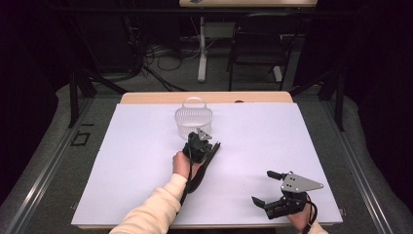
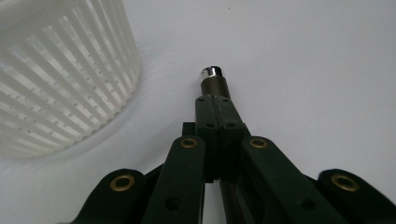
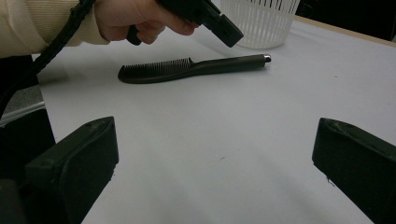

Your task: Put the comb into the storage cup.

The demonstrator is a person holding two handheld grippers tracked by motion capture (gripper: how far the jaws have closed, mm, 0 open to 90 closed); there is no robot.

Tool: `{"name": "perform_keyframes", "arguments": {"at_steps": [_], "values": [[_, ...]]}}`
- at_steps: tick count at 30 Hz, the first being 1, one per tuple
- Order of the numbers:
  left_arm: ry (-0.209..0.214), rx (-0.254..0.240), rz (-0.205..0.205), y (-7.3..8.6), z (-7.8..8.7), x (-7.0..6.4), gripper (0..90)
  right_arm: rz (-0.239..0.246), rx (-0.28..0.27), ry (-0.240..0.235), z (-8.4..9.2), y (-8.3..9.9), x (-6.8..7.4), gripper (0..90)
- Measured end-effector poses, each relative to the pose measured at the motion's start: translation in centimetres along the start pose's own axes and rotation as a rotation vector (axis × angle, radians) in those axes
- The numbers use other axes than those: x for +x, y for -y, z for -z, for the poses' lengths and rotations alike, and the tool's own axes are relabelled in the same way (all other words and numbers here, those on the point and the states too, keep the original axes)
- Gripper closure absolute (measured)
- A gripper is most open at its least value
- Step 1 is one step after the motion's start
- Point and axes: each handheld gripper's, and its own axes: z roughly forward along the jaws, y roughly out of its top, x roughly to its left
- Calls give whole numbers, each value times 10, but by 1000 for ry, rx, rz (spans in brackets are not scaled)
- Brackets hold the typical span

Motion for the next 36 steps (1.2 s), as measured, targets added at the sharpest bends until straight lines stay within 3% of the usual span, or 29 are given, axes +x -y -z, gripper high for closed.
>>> {"name": "perform_keyframes", "arguments": {"at_steps": [6, 18, 29, 36], "values": [[-21, 22, 2, -2, -9, 2, 900, 0, -1, -2, 0, 0, 0, 1], [-25, 40, -3, -3, -21, 0, 900, 1, 0, -4, 0, 0, 0, 2], [-23, 65, -48, -6, -26, -7, 900, 0, 0, -7, 0, 0, 0, 2], [-1, 84, -79, -7, -26, -11, 900, 1, -2, -7, 1, 0, 0, 2]]}}
